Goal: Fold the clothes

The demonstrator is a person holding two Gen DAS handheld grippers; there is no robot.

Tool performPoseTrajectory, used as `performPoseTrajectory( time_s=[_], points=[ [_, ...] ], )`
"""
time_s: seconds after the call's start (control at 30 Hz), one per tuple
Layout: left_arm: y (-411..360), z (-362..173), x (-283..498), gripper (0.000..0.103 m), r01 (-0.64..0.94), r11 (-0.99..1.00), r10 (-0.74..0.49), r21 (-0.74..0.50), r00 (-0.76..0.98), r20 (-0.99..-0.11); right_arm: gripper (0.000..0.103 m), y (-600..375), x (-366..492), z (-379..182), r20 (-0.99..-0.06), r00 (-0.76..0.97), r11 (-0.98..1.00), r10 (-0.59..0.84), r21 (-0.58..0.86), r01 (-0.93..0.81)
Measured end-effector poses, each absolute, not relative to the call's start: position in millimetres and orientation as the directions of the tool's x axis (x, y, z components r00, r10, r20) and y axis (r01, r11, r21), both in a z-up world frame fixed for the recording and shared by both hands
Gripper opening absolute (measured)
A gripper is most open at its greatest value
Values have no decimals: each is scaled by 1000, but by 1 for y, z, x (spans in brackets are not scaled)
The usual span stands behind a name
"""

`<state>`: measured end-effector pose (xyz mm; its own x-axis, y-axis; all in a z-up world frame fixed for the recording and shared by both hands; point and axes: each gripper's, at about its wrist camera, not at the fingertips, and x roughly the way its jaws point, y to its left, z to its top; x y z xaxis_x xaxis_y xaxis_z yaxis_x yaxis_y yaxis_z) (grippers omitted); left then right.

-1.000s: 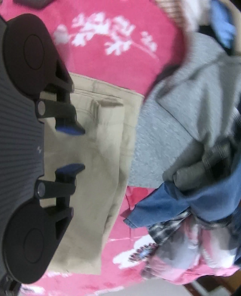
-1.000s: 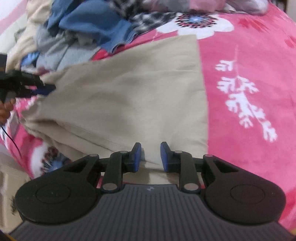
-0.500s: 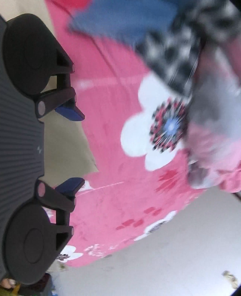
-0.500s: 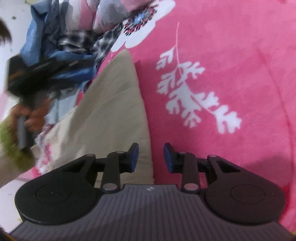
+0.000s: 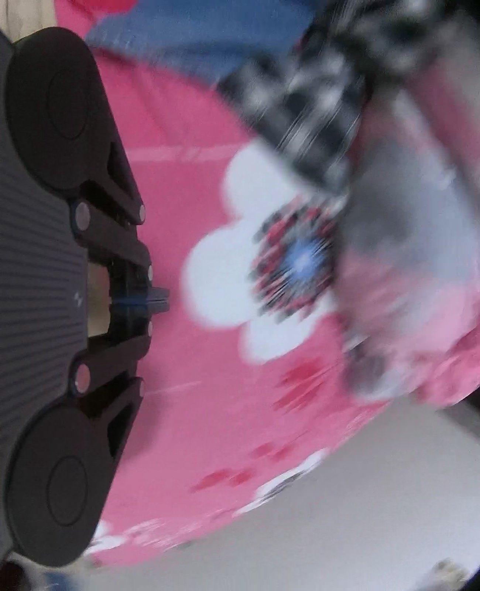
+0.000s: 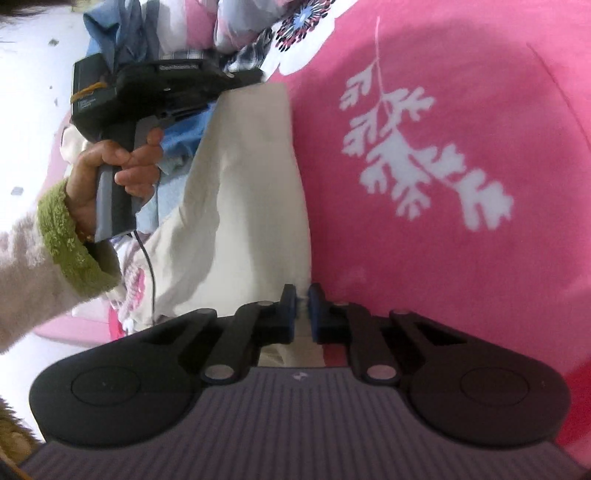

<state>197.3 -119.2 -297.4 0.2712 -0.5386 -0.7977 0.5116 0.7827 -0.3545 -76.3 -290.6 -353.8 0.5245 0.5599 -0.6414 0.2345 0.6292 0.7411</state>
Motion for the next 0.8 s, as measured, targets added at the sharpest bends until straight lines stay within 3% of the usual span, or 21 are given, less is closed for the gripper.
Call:
performPoseTrajectory(
  time_s=[0.13, 0.2, 0.27, 0.33, 0.43, 0.5, 0.53, 0.57, 0.8],
  points=[
    [-117, -315, 211, 0, 465, 787, -544, -406, 211, -812, 5, -286, -87, -360, -655, 520, 608, 547, 739, 291],
    [-123, -319, 211, 10, 485, 755, -562, -441, 133, -816, 6, -287, -83, -359, -652, 530, 612, 542, 739, 283],
    [-131, -323, 207, 56, 515, 721, -569, -464, 59, -820, 8, -288, -79, -356, -663, 515, 644, 543, 722, 251],
    [-142, -330, 199, 69, 554, 693, -552, -461, -5, -834, 10, -290, -81, -356, -662, 506, 645, 552, 724, 244],
    [-163, -343, 186, 64, 637, 663, -473, -394, -52, -880, 14, -296, -82, -357, -669, 497, 639, 553, 723, 262],
    [-169, -340, 179, 42, 685, 644, -452, -340, -18, -892, 15, -297, -84, -359, -674, 485, 638, 557, 721, 270],
    [-170, -337, 176, 17, 701, 635, -451, -324, -4, -893, 12, -297, -86, -361, -675, 477, 635, 563, 723, 272],
    [-172, -335, 173, 8, 717, 626, -450, -308, 9, -893, 9, -296, -87, -362, -678, 472, 643, 564, 719, 264],
    [-146, -297, 174, 3, 635, 718, -508, -284, 201, -837, 5, -299, -107, -340, -630, 562, 573, 536, 760, 305]
  ],
)
